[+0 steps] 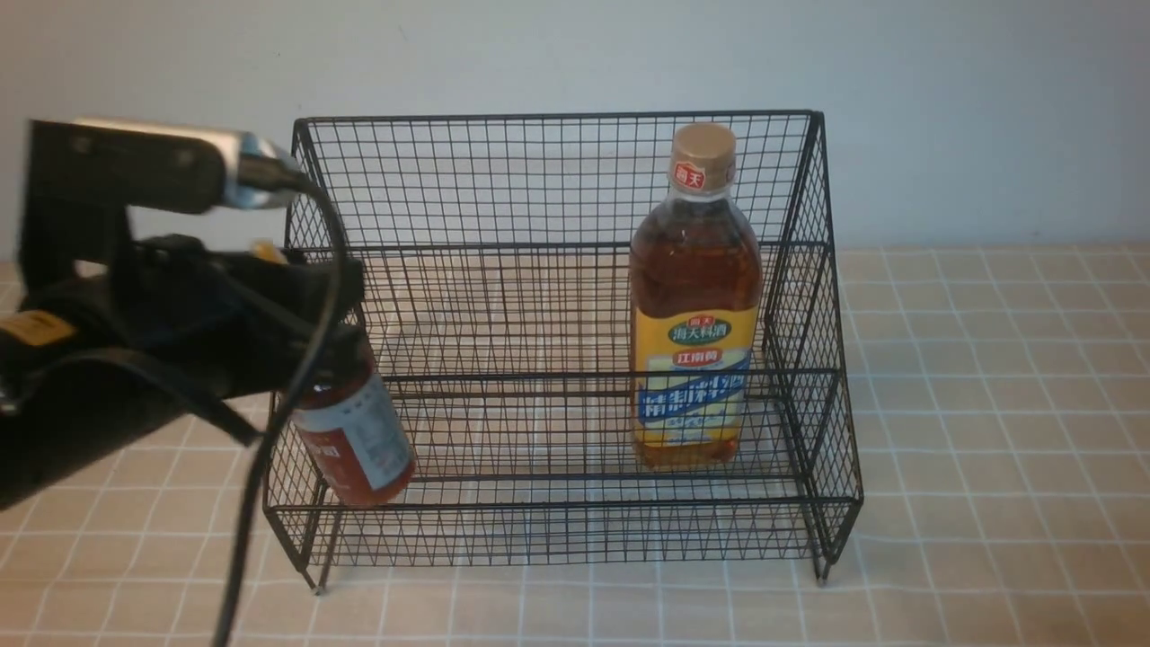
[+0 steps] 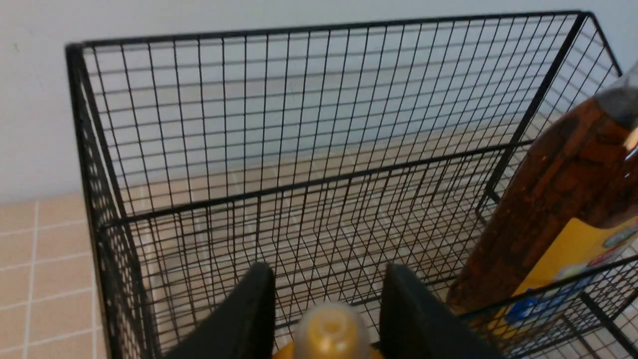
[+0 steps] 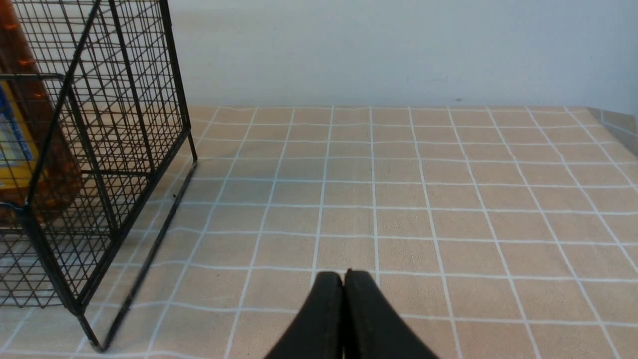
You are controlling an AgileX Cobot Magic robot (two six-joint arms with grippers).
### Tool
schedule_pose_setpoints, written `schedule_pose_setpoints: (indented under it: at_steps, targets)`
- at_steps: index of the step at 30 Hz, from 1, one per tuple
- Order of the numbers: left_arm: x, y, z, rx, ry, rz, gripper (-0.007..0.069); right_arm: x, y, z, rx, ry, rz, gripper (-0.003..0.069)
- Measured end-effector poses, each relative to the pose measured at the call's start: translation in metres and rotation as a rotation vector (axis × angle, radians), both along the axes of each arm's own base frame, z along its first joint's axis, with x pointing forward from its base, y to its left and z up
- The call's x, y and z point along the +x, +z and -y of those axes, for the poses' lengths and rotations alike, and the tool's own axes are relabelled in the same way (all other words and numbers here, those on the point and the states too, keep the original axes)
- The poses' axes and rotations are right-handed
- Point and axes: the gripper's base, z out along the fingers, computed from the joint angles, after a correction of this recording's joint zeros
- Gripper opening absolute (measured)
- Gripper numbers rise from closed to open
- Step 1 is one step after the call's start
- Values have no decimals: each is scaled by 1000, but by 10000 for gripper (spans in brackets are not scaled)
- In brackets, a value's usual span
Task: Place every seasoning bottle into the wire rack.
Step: Use the left arm to put the condiment bottle back on the shelf
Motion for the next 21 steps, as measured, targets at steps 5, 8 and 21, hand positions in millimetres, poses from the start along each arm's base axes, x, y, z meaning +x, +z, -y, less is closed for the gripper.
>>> schedule_pose_setpoints:
  at_steps: [5,8,21]
  targets:
    - [15,-12,2,19,39,-14,249,0,0,0,0,0,0,-13]
    - [20,-21,4,30,38,-47,249,0,0,0,0,0,0,-13]
    - [37,-58,13,81,19,-196,249,0,0,0,0,0,0,-13]
